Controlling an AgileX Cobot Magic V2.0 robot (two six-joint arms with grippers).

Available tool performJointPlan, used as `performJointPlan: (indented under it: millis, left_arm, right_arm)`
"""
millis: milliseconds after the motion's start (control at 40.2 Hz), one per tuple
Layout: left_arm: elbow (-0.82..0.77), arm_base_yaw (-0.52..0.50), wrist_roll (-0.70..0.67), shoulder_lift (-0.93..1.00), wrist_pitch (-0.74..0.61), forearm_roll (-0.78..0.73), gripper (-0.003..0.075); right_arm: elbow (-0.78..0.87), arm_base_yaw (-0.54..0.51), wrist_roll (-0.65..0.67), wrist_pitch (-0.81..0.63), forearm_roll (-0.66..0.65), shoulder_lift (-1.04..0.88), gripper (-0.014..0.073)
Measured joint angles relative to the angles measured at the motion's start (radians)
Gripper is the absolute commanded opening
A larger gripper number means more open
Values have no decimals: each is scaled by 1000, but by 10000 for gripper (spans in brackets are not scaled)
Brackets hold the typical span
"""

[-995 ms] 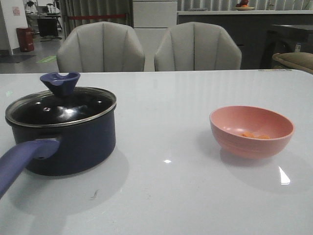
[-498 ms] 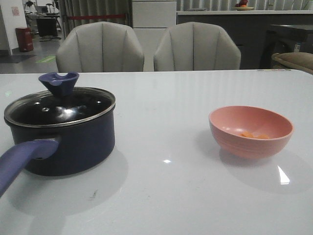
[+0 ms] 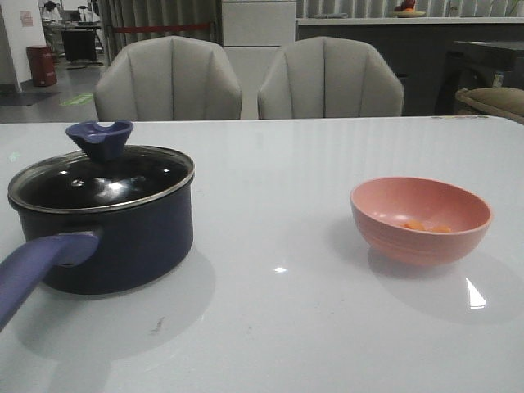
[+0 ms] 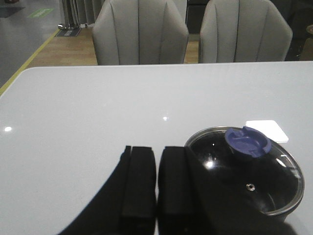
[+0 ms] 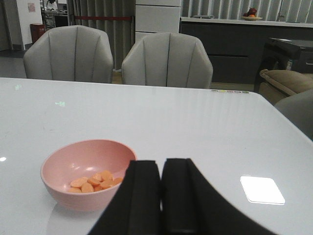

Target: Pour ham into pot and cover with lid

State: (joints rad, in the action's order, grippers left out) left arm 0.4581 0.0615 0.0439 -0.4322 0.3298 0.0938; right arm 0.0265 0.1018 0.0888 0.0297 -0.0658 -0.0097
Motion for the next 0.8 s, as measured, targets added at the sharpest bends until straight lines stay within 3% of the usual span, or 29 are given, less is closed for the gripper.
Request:
performJointPlan:
  millis: [75,174,323,398,796]
  left_arm:
    - [0,0,0,-14,0,0,139]
    - [0,0,0,-29,3,0,244]
    - [0,0,0,-33,16,2,535]
    - [0,0,0,-33,19,4,622]
    - [0,0,0,-36,15,43,636]
  right_arm:
    - [0,0,0,0,0,0,149]
    - [0,0,0,0,0,0,149]
    - [0,0,0,0,0,0,149]
    - [0,0,0,0,0,0,149]
    - [0,0,0,0,0,0,149]
